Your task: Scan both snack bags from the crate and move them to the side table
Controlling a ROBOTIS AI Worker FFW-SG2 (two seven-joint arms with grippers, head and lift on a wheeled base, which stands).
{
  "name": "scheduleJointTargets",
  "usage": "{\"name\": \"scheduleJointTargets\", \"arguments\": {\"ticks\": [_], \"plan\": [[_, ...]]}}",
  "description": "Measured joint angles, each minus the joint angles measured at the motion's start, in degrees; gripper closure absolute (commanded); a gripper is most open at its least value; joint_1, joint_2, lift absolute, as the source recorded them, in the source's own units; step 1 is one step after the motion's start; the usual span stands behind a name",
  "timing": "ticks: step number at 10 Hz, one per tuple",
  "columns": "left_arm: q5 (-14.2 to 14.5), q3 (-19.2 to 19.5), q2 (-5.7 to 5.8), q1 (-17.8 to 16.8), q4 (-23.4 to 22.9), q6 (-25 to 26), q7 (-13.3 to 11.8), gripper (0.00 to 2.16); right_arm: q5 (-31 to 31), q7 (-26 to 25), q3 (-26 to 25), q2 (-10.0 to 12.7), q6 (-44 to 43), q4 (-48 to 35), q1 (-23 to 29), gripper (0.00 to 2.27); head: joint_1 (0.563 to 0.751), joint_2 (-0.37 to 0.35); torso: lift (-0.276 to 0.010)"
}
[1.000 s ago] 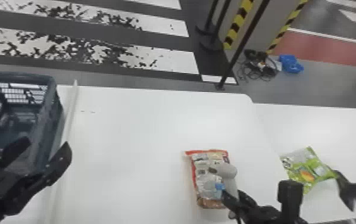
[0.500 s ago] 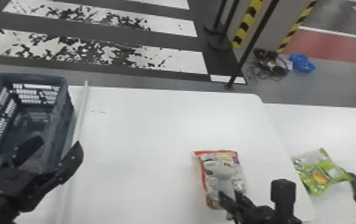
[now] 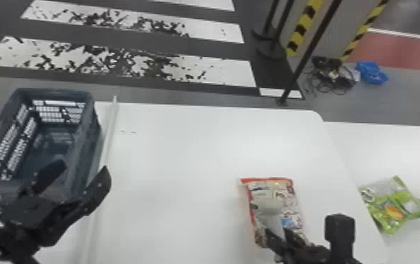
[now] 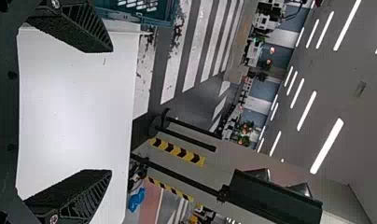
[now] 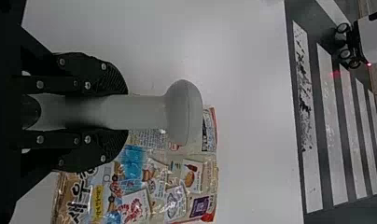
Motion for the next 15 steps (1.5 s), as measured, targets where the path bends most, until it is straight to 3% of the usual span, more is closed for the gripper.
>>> {"name": "scheduleJointTargets", "arguments": {"ticks": [6,8,11,13,15], "plan": [[0.0,0.2,-0.07,0.1,-0.1,0.0,0.0,0.07,-1.5,0.1,-1.0,0.0,-1.3,-1.6,0.8,2.24,0.695,-0.196,-0.029],[0.0,0.2,-0.08,0.2,-0.2,0.0,-0.1,0.07,-3.7,0.5,-4.9,0.0,0.7,-4.0,-0.4,2.24,0.695,-0.231,-0.029],[0.0,0.7,-0.02,0.8,-0.9,0.0,-0.2,0.07,-5.4,2.1,-13.6,0.0,4.7,-0.4,-7.7,2.24,0.695,-0.321,-0.029],[0.0,1.1,-0.01,1.0,-0.9,0.0,-0.2,0.07,-6.3,2.9,-17.5,-1.8,5.3,4.2,-10.7,2.24,0.695,-0.35,-0.029],[0.0,1.1,-0.08,1.1,-1.0,0.0,-0.3,0.07,-6.1,3.6,-19.9,-5.8,2.6,11.4,-13.7,2.24,0.695,-0.35,-0.029]]}}
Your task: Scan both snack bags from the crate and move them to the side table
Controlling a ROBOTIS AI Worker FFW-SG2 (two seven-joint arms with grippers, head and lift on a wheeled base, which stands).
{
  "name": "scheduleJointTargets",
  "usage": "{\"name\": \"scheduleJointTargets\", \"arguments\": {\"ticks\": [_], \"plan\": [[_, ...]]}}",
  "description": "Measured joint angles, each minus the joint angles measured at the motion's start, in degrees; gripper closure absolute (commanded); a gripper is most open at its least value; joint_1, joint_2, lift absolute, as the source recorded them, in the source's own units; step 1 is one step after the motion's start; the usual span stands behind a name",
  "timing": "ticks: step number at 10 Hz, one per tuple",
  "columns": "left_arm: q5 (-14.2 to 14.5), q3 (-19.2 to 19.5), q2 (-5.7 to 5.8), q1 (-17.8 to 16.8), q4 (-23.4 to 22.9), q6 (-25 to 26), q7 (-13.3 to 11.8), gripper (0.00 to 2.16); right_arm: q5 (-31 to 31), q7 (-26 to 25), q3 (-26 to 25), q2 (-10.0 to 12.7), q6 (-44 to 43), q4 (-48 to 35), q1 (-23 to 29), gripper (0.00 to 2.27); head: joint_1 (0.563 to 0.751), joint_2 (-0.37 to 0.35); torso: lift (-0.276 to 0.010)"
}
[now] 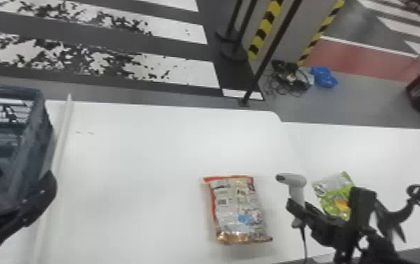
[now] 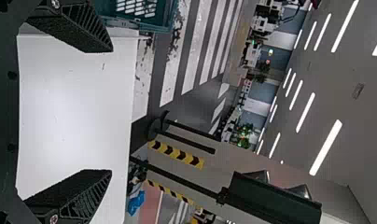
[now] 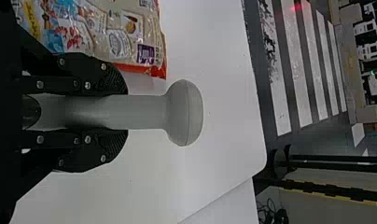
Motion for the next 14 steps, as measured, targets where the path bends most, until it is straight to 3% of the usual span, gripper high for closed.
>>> {"name": "scheduleJointTargets", "arguments": {"ticks": [5,14], "plan": [[-0.1,-0.1,-0.2,0.0,-0.1,0.0,0.0,0.07,1.1,4.2,-1.4,-5.7,-12.6,14.9,-4.1,2.24,0.695,-0.35,-0.029],[-0.1,-0.2,0.15,-0.1,-0.6,0.4,0.1,0.07,7.8,4.3,2.1,-9.5,-24.1,33.3,-11.4,2.23,0.695,-0.35,-0.029]]}}
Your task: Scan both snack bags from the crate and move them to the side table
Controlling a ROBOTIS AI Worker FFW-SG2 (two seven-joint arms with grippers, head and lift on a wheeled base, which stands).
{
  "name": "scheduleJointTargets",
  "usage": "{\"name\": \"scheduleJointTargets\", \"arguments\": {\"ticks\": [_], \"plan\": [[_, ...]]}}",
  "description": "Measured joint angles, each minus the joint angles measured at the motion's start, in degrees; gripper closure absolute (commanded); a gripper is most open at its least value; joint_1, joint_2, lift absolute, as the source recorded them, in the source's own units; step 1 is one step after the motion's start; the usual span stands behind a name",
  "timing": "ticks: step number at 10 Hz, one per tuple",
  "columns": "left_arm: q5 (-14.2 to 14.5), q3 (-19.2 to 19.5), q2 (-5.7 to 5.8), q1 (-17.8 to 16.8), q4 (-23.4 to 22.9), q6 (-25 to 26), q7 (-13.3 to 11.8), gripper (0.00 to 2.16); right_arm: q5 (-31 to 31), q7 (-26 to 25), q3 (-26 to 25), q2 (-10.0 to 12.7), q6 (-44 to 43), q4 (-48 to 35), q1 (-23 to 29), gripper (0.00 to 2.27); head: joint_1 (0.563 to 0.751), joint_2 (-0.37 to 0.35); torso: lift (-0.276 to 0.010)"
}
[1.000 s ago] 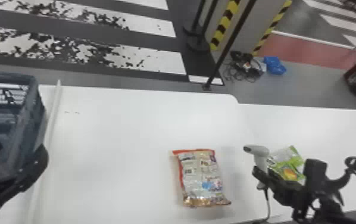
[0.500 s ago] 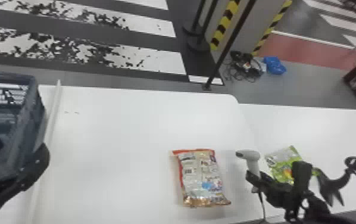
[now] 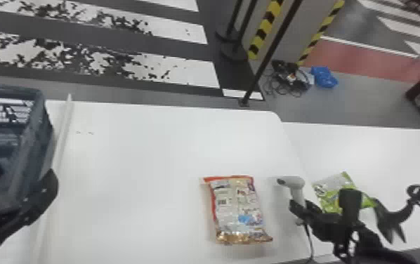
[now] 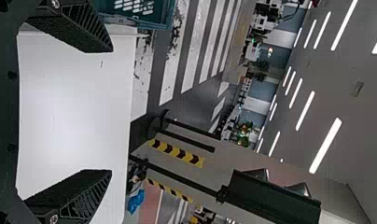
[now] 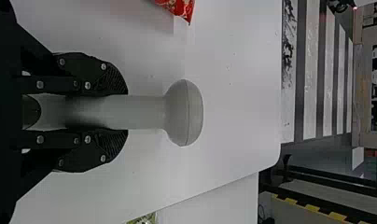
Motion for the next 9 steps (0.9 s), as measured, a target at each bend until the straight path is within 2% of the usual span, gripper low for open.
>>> {"name": "scheduleJointTargets", "arguments": {"ticks": [1,2,5,9], "plan": [[0.0,0.0,0.0,0.0,0.0,-0.1,-0.1,0.07,0.5,0.0,0.0,-1.0,-2.1,2.2,-0.8,2.15,0.695,-0.35,-0.029],[0.0,-0.1,0.0,0.0,0.0,-0.1,-0.1,0.07,1.1,-0.1,0.0,-1.6,-3.9,4.0,-1.3,1.85,0.695,-0.35,-0.029],[0.0,-0.1,-0.12,0.0,-0.1,-0.1,-0.2,0.07,1.7,-0.3,0.1,-2.0,-7.4,6.6,-1.9,0.29,0.695,-0.35,-0.029],[0.0,-0.1,-0.25,0.0,-0.1,-0.1,-0.2,0.07,0.1,-0.1,-0.3,-1.3,-4.5,4.6,-0.5,0.1,0.695,-0.35,-0.029]]}}
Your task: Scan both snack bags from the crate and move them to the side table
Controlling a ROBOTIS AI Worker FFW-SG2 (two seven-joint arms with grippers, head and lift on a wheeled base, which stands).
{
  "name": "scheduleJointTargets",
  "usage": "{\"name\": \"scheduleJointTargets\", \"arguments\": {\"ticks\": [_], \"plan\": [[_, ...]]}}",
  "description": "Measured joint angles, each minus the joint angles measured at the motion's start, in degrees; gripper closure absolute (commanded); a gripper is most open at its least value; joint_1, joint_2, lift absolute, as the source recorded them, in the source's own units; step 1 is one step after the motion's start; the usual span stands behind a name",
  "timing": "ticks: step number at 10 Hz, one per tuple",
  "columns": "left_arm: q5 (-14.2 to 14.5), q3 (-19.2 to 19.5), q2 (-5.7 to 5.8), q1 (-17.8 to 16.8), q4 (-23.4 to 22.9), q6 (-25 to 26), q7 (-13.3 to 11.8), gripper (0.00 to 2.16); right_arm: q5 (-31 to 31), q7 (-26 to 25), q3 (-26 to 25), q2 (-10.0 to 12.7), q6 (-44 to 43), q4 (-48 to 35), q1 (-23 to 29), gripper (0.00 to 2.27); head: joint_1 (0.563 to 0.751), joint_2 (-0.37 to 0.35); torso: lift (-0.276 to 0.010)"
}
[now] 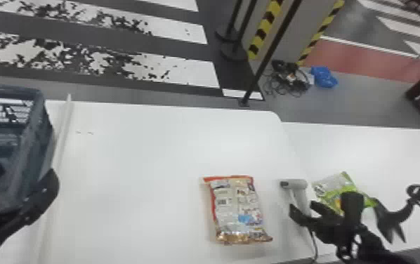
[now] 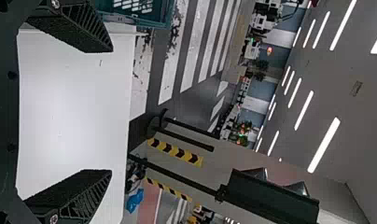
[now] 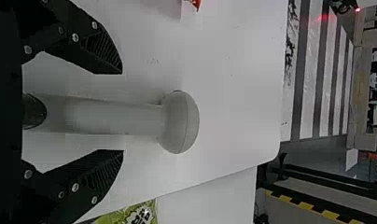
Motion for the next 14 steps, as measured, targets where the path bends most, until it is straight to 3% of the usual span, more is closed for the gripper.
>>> {"name": "scheduleJointTargets", "arguments": {"ticks": [2,4,6,8,10,14], "plan": [[0.0,0.0,-0.02,-0.1,0.1,0.0,0.0,0.07,-4.6,0.1,-1.4,2.1,5.8,-10.3,4.8,0.1,0.695,-0.35,-0.029],[0.0,-0.2,-0.13,-0.4,0.3,0.0,0.0,0.07,-8.2,5.3,-3.7,3.9,14.8,-19.3,7.0,0.1,0.695,-0.35,-0.029],[-0.1,-0.3,-0.18,-0.4,0.5,0.0,0.0,0.07,-9.1,9.6,-4.2,4.1,26.3,-26.7,7.4,0.08,0.695,-0.35,-0.029],[-0.3,-0.3,-0.08,-0.3,0.4,0.0,0.0,0.07,-8.2,16.7,-3.0,1.8,39.9,-29.3,3.8,0.08,0.695,-0.35,-0.029],[-0.3,-0.1,-0.01,-0.1,0.2,0.0,0.0,0.07,-5.9,20.0,1.4,-2.0,52.6,-28.6,-0.1,0.08,0.695,-0.35,-0.029],[-0.3,0.1,0.22,0.1,0.2,0.0,0.0,0.07,0.4,23.1,9.8,-3.9,57.6,-23.0,-4.8,0.08,0.695,-0.35,-0.029]]}}
